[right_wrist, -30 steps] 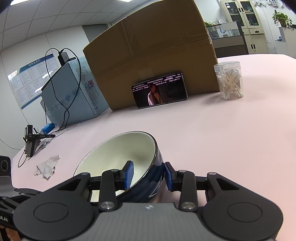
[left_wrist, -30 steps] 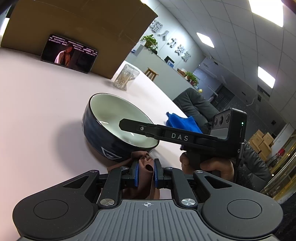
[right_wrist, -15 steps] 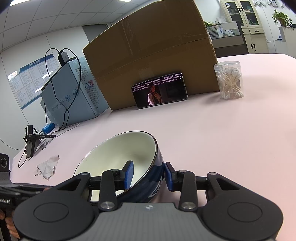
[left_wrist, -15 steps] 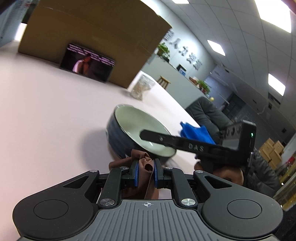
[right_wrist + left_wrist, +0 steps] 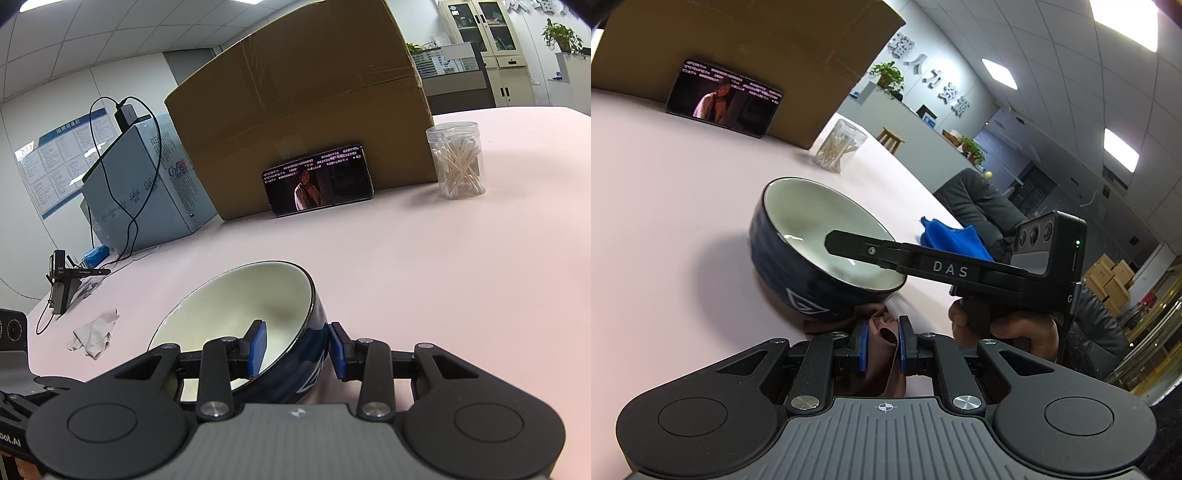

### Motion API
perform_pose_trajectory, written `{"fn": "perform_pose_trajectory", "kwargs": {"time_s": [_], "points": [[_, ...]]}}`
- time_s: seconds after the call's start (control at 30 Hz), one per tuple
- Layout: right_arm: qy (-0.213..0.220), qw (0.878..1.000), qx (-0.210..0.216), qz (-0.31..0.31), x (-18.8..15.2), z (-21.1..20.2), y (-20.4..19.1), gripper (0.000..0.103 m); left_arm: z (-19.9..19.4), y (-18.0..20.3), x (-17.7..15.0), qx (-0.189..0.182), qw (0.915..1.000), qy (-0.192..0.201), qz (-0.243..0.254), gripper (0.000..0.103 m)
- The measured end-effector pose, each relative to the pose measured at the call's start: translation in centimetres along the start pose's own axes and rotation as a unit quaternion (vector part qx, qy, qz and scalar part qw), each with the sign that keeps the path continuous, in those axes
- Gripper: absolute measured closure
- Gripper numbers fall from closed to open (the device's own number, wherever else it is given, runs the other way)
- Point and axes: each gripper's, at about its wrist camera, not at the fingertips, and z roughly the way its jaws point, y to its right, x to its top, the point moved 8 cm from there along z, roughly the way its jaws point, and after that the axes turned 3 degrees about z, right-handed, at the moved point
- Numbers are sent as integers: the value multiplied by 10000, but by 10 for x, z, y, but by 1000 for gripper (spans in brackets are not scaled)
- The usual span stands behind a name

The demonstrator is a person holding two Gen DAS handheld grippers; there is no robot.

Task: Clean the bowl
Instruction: 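Wipe the bowl's base with the cloth while the right gripper tilts the bowl, then open both grippers, releasing the bowl and the cloth, and pull back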

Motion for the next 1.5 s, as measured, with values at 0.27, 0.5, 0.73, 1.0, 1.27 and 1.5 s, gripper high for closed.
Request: {"fn": "perform_pose_trajectory", "kwargs": {"time_s": [0.27,0.5,0.73,1.0,1.27,1.5], "points": [[1,10000,7,6,0,-1,1,64,-22,-14,-2,371,9992,131,-59,90],[1,10000,28,35,0,0,3,64,-35,4,-14,93,9992,-93,379,87],[53,10000,34,39,2,-2,4,63,-45,1,-11,480,9970,126,586,47],[411,9991,-98,-59,11,-13,5,40,-75,-7,24,940,9851,1086,941,0],[940,9950,-334,-24,25,-30,14,12,-97,-28,71,1519,9523,2369,1180,0],[1613,9854,-546,21,39,-48,26,2,-94,-40,95,2205,9174,2992,1419,0]]}}
